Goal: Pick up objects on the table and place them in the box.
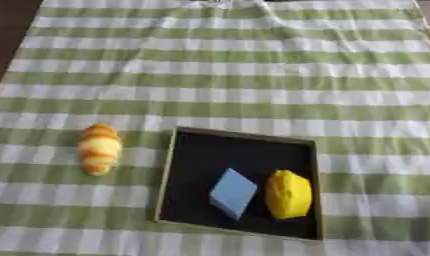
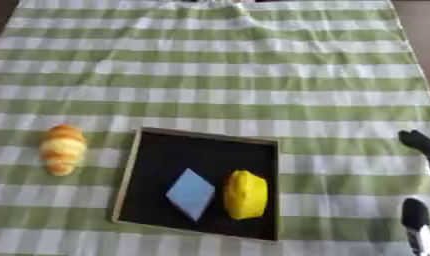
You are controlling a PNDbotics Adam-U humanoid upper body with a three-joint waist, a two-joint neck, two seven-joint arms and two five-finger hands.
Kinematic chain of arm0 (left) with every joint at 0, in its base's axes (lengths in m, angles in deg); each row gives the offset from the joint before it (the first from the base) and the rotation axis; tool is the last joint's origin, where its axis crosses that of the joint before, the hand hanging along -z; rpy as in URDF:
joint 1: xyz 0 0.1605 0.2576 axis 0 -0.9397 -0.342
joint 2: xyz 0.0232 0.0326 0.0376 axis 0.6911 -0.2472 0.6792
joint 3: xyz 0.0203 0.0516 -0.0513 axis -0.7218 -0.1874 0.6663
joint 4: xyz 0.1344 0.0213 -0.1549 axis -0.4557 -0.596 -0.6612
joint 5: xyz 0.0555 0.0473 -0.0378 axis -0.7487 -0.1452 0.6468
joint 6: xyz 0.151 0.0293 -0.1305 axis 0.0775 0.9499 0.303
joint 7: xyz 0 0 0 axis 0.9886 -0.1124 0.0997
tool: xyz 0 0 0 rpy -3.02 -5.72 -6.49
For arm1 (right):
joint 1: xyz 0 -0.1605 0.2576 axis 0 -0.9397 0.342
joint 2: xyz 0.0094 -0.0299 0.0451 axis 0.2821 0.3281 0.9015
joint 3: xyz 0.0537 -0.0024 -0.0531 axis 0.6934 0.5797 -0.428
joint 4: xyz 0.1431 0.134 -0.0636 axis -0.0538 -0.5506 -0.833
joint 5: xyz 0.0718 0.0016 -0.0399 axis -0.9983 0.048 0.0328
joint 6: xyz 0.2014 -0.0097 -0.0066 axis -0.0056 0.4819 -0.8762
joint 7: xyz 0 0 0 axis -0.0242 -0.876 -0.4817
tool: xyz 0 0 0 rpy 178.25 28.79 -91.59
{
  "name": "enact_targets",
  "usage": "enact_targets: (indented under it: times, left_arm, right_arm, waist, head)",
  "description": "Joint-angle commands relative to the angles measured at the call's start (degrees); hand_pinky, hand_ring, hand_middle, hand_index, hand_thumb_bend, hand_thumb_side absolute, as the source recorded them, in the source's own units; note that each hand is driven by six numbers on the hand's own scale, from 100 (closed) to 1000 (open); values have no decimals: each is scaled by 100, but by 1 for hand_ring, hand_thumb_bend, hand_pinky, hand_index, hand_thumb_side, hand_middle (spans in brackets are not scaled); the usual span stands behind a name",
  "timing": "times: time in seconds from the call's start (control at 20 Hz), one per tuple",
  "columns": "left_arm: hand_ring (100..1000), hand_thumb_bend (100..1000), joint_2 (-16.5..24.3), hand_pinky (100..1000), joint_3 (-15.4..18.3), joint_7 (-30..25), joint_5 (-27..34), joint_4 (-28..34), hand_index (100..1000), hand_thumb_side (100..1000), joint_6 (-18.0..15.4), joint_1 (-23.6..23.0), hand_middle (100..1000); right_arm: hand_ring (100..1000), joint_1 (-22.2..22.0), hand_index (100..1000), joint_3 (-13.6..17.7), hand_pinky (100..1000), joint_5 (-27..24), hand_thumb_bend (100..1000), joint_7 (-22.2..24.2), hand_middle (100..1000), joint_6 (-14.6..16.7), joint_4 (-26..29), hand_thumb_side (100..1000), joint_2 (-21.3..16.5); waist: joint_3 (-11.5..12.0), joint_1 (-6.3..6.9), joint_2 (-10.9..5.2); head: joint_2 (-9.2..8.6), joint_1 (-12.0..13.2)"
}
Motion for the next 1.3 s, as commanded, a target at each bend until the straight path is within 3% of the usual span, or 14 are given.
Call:
enact_targets:
  times: [0.05, 0.2, 0.25, 0.35, 0.5, 0.6, 0.75, 1.1, 1.3]
  left_arm:
    - [816, 100, 307, 863, -304, -367, -86, 179, 869, 218, 96, 337, 758]
    - [824, 100, 117, 870, -599, -852, -197, 173, 876, 227, 183, 739, 764]
    - [823, 100, 45, 873, -695, -1030, -213, 147, 883, 310, 192, 835, 762]
    - [821, 100, -90, 874, -864, -1434, -243, 61, 888, 381, 224, 982, 756]
    - [821, 100, -268, 876, -1039, -1972, -217, -73, 888, 408, 308, 1156, 754]
    - [825, 100, -365, 881, -1132, -2299, -224, -143, 894, 351, 393, 1259, 758]
    - [826, 100, -494, 891, -1239, -2691, -237, -191, 896, 186, 540, 1371, 761]
    - [815, 100, -972, 898, -1507, -3455, 159, 113, 892, 166, 796, 1774, 751]
    - [810, 100, -1246, 893, -1577, -3600, 229, 207, 886, 173, 1053, 1970, 746]
  right_arm:
    - [908, -11, 917, -56, 1000, 236, 100, -211, 826, 35, 82, 470, -36]
    - [904, -5, 914, -97, 1000, 341, 100, -292, 823, 24, 82, 470, -29]
    - [901, 3, 913, -96, 1000, 361, 100, -321, 820, 23, 82, 470, -26]
    - [899, 4, 912, -94, 1000, 388, 100, -364, 818, -11, 82, 470, -19]
    - [898, 8, 910, -117, 1000, 415, 100, -362, 816, -115, 82, 470, -1]
    - [897, 30, 909, -144, 1000, 405, 100, -326, 815, -193, 82, 470, 6]
    - [895, 63, 905, -161, 1000, 350, 100, -258, 812, -298, 82, 470, 17]
    - [892, 117, 897, -152, 1000, 90, 100, -31, 806, -605, 82, 470, 58]
    - [891, 114, 891, -121, 1000, -52, 100, 99, 803, -714, 82, 470, 73]
  waist:
    - [6, 10, -96]
    - [19, 12, -116]
    - [21, 13, -119]
    - [25, 11, -124]
    - [39, 13, -134]
    - [51, 15, -139]
    - [67, 21, -146]
    - [110, 43, -184]
    - [155, 68, -220]
  head:
    - [-71, 9]
    - [-54, 34]
    - [-62, 47]
    - [-71, 48]
    - [-64, 62]
    - [-57, 78]
    - [-38, 90]
    - [14, 91]
    - [76, 75]
